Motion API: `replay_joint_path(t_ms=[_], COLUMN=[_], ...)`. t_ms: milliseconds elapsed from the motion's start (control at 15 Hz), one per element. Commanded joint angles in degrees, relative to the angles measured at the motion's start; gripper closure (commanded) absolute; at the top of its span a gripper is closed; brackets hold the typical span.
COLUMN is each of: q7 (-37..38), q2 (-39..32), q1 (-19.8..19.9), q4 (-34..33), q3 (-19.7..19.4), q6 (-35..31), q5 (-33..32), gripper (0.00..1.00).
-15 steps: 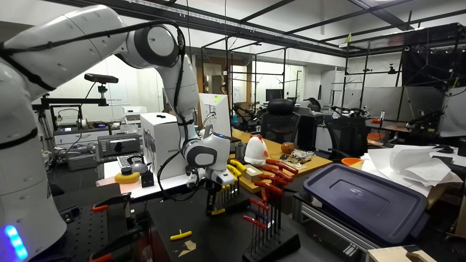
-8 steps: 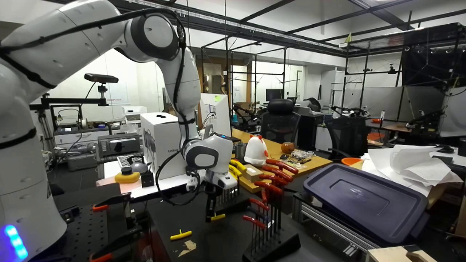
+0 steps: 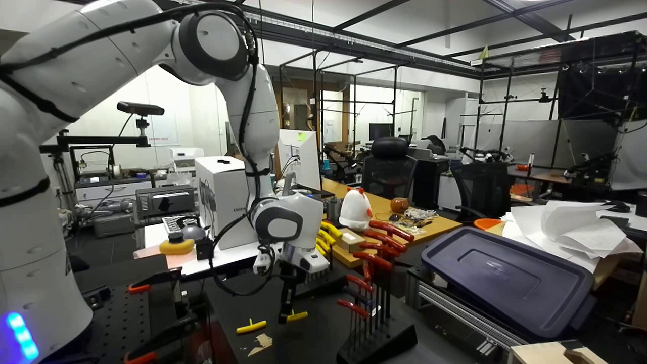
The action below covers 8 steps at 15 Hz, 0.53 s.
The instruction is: Remove two yellow wrenches from the stand.
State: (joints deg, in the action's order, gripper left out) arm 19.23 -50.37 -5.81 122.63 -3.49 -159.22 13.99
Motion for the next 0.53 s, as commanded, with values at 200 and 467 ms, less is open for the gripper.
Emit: replay_joint_path(t_ms=[200, 467], q7=[-2.36, -4.14], q2=[3.03, 3.04], q1=[-0.14, 0.14], q4=[3.96, 4.49], q3=[-1.24, -1.67], q6=[3.65, 5.57], q5=[-4.31, -6.49], gripper=[0.96, 0.96])
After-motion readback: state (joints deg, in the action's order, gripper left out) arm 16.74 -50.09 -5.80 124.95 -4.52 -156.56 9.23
